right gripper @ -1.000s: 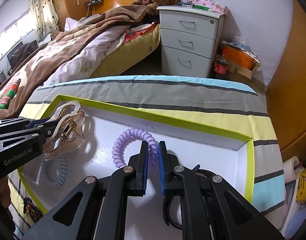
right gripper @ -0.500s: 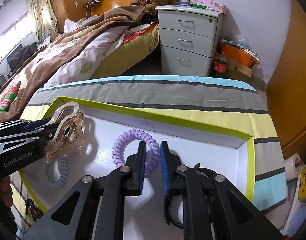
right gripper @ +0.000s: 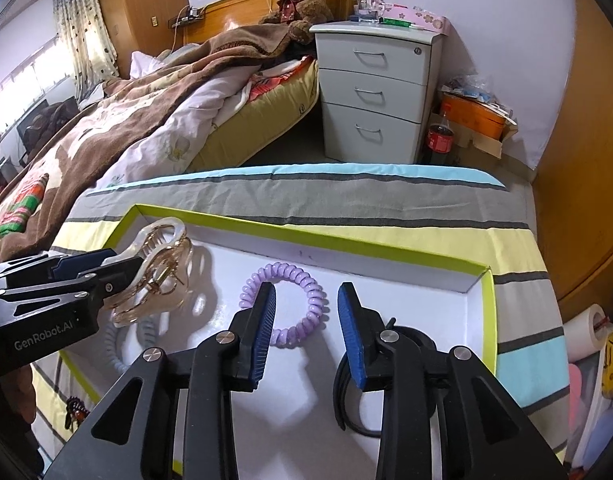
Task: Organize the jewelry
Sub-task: 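Open both grippers to release the lavender coil and claw clip into the box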
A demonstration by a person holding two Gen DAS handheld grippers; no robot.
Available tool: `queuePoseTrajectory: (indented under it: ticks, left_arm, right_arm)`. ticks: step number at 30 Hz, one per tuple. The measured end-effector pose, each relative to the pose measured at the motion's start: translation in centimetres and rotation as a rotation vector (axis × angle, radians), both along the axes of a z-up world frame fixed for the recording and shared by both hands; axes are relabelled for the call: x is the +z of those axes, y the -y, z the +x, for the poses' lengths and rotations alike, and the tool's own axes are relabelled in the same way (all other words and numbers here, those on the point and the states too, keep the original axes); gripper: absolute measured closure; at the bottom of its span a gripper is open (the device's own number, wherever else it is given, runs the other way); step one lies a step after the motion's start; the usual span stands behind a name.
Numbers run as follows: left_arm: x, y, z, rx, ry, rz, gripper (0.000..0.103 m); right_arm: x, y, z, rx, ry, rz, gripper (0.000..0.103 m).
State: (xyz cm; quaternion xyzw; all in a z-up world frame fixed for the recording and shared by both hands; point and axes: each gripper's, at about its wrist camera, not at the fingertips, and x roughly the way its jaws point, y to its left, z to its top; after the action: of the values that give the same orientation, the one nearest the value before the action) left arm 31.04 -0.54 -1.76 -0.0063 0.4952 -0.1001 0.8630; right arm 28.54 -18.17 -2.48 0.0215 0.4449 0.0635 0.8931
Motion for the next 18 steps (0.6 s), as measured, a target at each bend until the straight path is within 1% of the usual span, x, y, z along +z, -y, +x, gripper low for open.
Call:
queuePoseTrajectory:
  ticks: [8,10,11,18]
  left_arm:
    - [1.1,-0.4,-1.4,0.006,0.021,-0.012,0.057]
    - [1.4,-0.5,-1.7,0.014,0.027,-0.011,0.053]
    - [1.5,-0.7,-1.9,0.018,0.029,-0.012,0.052]
    - [2.6,-1.4,-3.7,0.035,0.058,-0.007,0.052]
  right_arm:
    - [1.3,0.0,-1.6,-0.006,0.029,0.016,0.069]
    - [1.6,0.1,-2.0,-0.008,0.034,0.022,0.069]
    - [1.8,0.1,-2.3,-0.010,0.038,0.025,0.069]
    - [2.9,0.5,-4.3,-0.020,0.069,0.044,0.069]
